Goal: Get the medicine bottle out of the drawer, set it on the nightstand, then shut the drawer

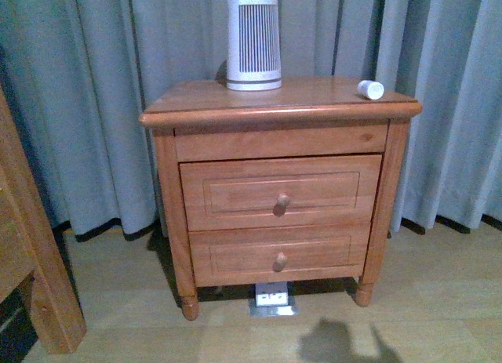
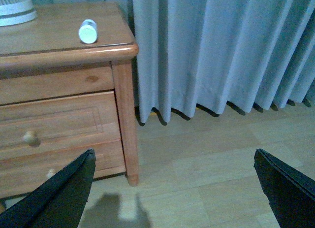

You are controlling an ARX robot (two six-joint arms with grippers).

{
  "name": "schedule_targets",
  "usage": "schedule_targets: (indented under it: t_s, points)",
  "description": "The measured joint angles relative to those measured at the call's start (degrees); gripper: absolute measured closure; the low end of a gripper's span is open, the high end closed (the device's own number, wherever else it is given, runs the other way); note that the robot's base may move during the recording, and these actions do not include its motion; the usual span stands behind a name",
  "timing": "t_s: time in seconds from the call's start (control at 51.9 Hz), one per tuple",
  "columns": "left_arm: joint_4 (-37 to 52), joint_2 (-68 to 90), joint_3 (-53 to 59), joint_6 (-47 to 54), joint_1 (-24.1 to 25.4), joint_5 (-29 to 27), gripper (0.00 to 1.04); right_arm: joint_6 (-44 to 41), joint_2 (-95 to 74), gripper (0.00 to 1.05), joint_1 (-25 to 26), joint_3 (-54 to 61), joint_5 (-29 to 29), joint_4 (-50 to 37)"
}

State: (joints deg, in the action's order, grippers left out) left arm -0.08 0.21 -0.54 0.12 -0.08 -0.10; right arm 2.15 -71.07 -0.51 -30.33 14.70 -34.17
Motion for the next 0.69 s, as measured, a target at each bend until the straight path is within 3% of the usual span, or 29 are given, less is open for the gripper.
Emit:
schedule_targets:
  t_s: [0.212, 0.385, 0.462, 0.597, 0.616, 0.674, 0.693]
  points:
    - [0.0, 0.0, 0.0, 0.0, 0.0, 0.0, 0.07, 0.7, 30.0, 0.07, -0.6, 13.9, 0.8, 14.0]
    - [0.0, 0.0, 0.0, 0.0, 0.0, 0.0, 0.07, -0.3, 53.2, 0.07, -6.5, 20.9, 4.6, 26.9]
    - [0.0, 0.0, 0.0, 0.0, 0.0, 0.0, 0.07, -0.2, 59.1, 0.07, -6.8, 22.1, 3.5, 32.6]
    - [0.0, 0.0, 0.0, 0.0, 0.0, 0.0, 0.07, 0.0, 60.7, 0.07, -6.8, 22.4, 3.7, 33.6]
    - [0.0, 0.0, 0.0, 0.0, 0.0, 0.0, 0.07, -0.2, 61.4, 0.09, -6.0, 22.4, 1.8, 34.1]
    - [0.0, 0.0, 0.0, 0.0, 0.0, 0.0, 0.07, -1.0, 65.0, 0.25, -0.7, 23.7, -11.8, 35.1]
    - [0.0, 0.0, 0.0, 0.0, 0.0, 0.0, 0.07, -1.0, 65.4, 0.28, -0.4, 23.8, -12.9, 35.1]
